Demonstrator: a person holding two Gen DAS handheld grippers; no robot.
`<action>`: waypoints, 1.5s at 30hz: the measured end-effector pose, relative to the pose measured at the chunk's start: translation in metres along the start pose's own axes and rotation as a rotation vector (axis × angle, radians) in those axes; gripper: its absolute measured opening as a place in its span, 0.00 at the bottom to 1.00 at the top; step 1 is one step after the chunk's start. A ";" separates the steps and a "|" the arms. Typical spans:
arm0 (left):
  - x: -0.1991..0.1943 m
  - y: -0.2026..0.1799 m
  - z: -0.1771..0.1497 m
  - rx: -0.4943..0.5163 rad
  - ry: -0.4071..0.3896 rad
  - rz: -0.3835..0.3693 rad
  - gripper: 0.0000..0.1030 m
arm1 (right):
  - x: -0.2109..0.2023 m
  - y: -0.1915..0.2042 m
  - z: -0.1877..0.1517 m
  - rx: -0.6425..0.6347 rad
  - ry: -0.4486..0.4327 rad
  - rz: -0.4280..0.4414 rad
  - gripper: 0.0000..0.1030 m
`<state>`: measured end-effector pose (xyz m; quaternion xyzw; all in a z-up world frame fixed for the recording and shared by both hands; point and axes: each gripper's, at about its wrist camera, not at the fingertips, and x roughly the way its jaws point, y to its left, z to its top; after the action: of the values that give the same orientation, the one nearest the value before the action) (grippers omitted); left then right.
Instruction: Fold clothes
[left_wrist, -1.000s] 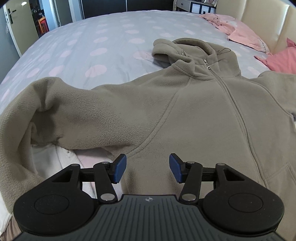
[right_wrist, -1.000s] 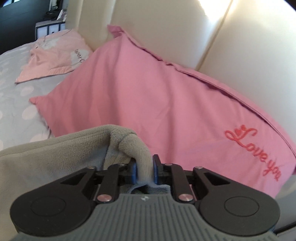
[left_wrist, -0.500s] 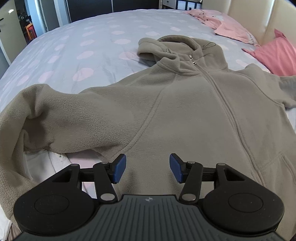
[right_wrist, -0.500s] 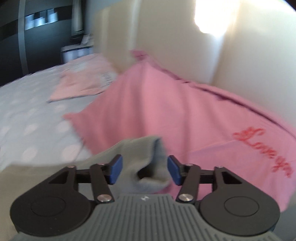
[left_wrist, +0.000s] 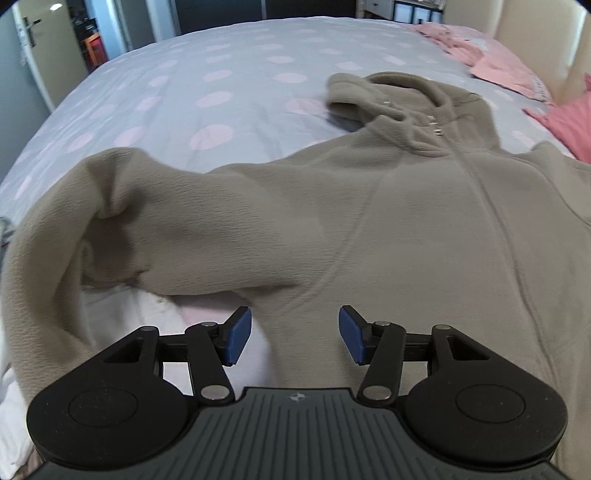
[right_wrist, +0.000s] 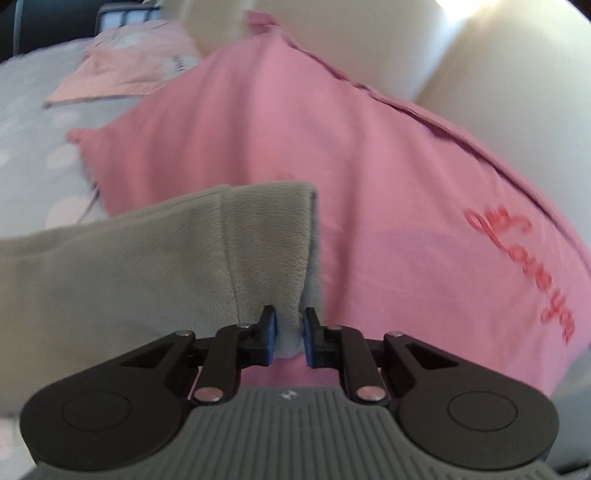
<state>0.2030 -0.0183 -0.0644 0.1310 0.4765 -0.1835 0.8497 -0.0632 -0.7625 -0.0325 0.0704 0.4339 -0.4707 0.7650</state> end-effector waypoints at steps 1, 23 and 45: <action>-0.002 0.004 0.000 -0.010 -0.004 0.007 0.49 | -0.004 -0.001 -0.002 -0.005 -0.011 0.010 0.18; -0.080 0.115 -0.069 -0.226 -0.122 0.089 0.54 | -0.216 0.209 -0.157 -0.134 -0.073 0.742 0.63; -0.060 0.121 -0.106 -0.403 -0.093 0.148 0.28 | -0.276 0.313 -0.213 -0.475 -0.086 0.888 0.63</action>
<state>0.1463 0.1433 -0.0616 -0.0154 0.4532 -0.0277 0.8908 0.0039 -0.2990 -0.0557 0.0527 0.4252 0.0094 0.9035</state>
